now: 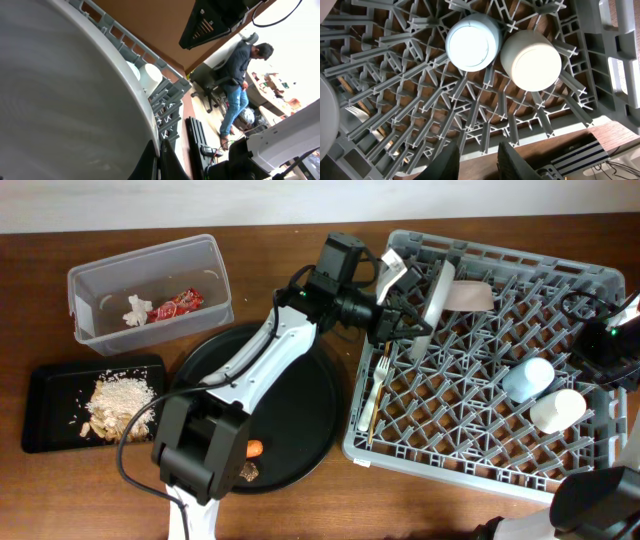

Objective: Sort waste into correct bins and load items into the dishwasher rack
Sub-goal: 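Carry the emptied white plate right and stand it in the rack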

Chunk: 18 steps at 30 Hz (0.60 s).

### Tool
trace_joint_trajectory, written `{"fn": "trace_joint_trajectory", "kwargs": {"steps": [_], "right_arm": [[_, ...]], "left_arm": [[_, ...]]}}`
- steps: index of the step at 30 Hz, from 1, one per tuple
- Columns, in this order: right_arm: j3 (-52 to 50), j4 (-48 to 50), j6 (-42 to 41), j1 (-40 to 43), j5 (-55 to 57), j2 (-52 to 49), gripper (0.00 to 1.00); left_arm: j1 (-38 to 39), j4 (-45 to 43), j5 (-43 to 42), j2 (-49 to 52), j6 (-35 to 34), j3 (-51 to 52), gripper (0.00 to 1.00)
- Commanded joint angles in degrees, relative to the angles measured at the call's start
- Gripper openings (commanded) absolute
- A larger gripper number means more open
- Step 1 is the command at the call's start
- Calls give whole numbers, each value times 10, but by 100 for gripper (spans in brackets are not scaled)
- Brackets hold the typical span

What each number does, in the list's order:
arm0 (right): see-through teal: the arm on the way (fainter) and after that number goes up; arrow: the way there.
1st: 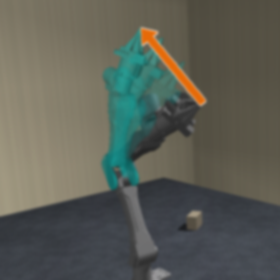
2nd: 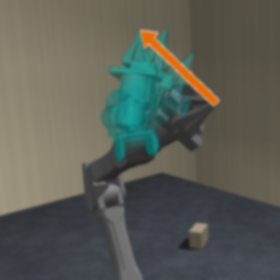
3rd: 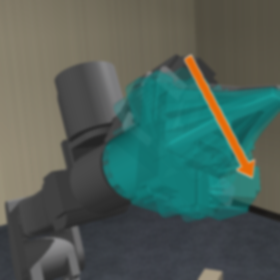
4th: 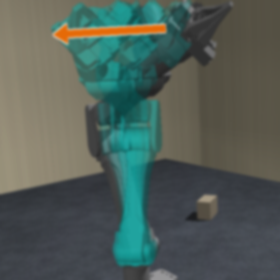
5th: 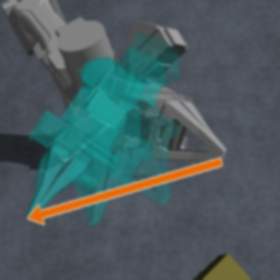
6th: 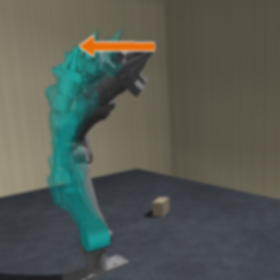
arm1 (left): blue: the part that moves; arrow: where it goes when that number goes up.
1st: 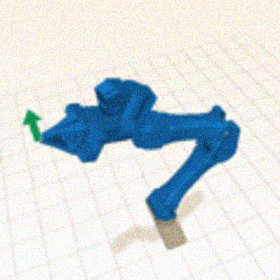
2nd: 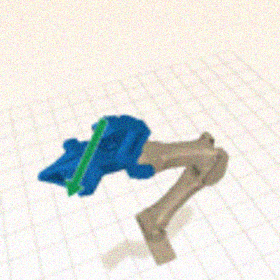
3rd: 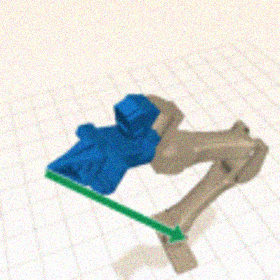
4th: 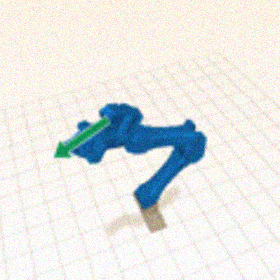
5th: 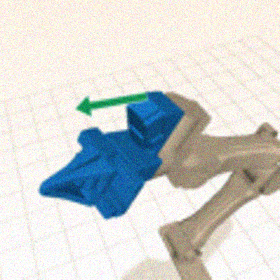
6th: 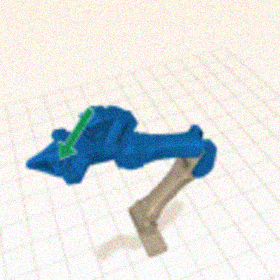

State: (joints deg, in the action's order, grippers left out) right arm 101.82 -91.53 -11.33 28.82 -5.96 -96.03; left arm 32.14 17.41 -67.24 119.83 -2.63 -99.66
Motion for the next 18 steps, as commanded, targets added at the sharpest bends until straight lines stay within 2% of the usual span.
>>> {"fn": "trace_joint_trajectory", "kwargs": {"steps": [1,3,8,9,10,11,12,13,14,16,18], "right_arm": [[0,0,4,-4,-3,5,29],[0,0,4,-4,-3,5,29],[0,0,4,-4,-3,5,29],[0,0,4,-4,-3,5,29],[0,0,4,-4,-3,5,29],[0,0,4,-4,-3,5,29],[0,0,4,-4,-3,5,29],[0,0,4,-4,-3,5,29],[0,0,4,-4,-3,5,29],[0,0,4,-4,-3,5,29],[0,0,4,-4,-3,5,29]], "left_arm": [[-10,2,-6,30,-6,-6,0],[-11,2,0,40,-6,-6,0],[-36,59,76,49,-6,-6,0],[-46,64,75,49,-6,-6,13],[-59,80,72,49,-6,-6,49],[-68,90,65,49,-6,-6,53],[-81,107,56,49,-6,-6,54],[-96,124,55,49,-6,-6,63],[-106,140,55,49,-6,-6,79],[-122,168,55,49,-6,-6,86],[-129,184,56,49,-6,-6,86]]}}
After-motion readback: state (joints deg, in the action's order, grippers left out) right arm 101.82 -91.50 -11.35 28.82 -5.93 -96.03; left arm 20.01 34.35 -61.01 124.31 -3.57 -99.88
